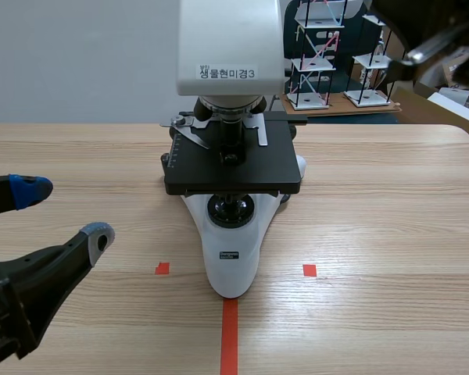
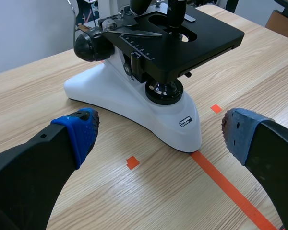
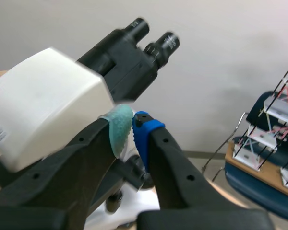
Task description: Return to the home posture
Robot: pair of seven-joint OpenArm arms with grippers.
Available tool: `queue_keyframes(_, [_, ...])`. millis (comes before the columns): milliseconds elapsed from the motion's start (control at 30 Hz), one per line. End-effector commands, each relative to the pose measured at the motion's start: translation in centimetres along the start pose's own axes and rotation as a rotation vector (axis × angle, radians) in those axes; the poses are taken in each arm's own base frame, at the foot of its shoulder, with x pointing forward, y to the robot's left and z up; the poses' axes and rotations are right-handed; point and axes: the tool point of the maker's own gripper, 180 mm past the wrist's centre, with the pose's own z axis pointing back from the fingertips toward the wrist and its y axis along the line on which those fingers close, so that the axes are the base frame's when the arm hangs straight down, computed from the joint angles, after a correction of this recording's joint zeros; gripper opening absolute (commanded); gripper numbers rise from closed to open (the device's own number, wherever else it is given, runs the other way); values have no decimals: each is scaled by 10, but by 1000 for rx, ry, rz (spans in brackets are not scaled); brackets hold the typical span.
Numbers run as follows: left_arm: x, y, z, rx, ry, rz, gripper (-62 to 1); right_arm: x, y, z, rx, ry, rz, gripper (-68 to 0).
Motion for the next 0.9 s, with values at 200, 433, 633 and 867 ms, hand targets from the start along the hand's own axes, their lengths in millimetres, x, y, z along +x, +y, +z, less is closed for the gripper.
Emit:
queue_keyframes(200, [9,-1,-1,-3,-34,0,-69,-42,31,50,43,107,16,-142])
queue_keyframes(433, [9,-1,-1,-3,-34,0,-69,-76,81,89,212,233,134,-105])
queue_keyframes(633, [9,-1,-1,-3,-34,0,-69,-89,108,108,330,275,90,-93])
queue_keyframes(867, [9,-1,-1,-3,-31,0,-69,-96,103,109,343,249,40,-93])
